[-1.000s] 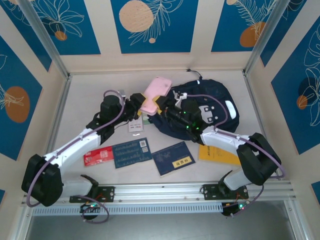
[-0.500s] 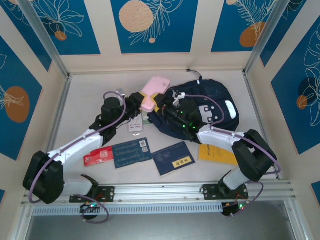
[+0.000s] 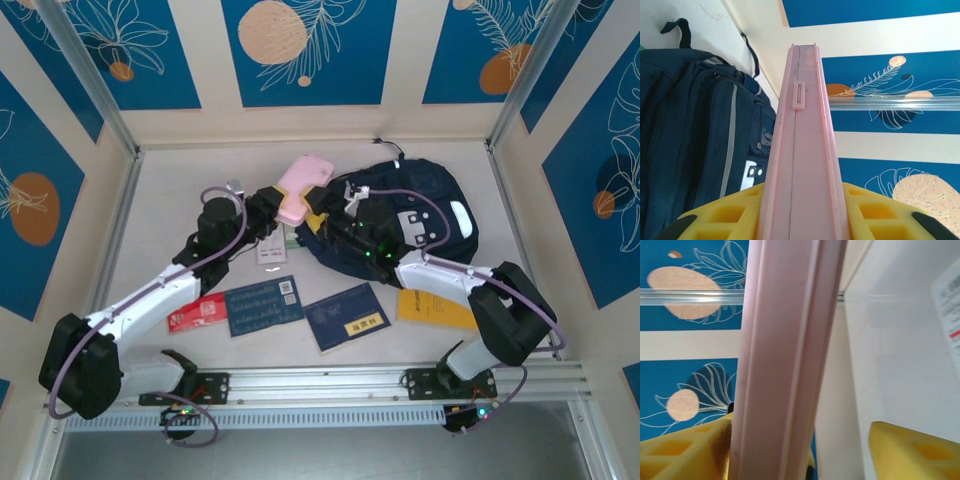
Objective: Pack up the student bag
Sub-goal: Rotate the pencil case, then open the student bag at the center of the table.
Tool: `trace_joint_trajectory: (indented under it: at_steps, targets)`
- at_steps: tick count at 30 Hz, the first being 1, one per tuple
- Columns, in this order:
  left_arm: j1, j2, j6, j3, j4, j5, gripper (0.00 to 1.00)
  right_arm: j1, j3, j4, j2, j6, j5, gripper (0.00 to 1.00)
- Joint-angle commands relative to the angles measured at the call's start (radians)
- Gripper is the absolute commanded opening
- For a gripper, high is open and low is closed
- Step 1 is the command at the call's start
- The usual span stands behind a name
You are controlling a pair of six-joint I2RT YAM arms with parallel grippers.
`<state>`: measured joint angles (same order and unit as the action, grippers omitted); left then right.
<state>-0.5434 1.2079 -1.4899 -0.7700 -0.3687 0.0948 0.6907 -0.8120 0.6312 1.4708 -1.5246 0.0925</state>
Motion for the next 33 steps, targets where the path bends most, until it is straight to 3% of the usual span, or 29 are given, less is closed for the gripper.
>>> trace_joint_trajectory:
  at_steps: [1, 5, 10, 12, 15, 19, 24, 33]
  targets:
    - [0.013, -0.066, 0.053, -0.009, 0.036, -0.044, 0.28, -0.016, -0.043, -0.208, -0.097, 0.136, 0.052, 0.78]
    - [0.046, -0.114, 0.106, -0.015, 0.115, -0.056, 0.28, -0.042, -0.087, -0.474, -0.172, 0.248, 0.091, 0.86]
    - [0.110, -0.180, 0.191, -0.028, 0.263, -0.044, 0.27, -0.122, -0.063, -0.634, -0.287, 0.496, 0.071, 0.85]
    - [0.140, -0.199, 0.224, -0.032, 0.309, -0.020, 0.26, -0.185, -0.120, -0.781, -0.283, 0.609, 0.032, 0.84]
    - [0.162, -0.224, 0.274, -0.036, 0.378, -0.003, 0.26, -0.250, -0.297, -1.049, -0.176, 0.859, -0.019, 0.84]
    - [0.164, -0.229, 0.355, -0.066, 0.460, 0.035, 0.25, -0.238, -0.525, -1.357, 0.030, 1.125, 0.091, 0.91]
    - [0.163, -0.228, 0.422, -0.103, 0.525, 0.088, 0.24, -0.203, -0.702, -1.509, 0.241, 1.231, 0.131, 0.99]
    - [0.151, -0.232, 0.468, -0.138, 0.563, 0.115, 0.25, -0.174, -0.895, -1.605, 0.478, 1.282, 0.309, 1.00]
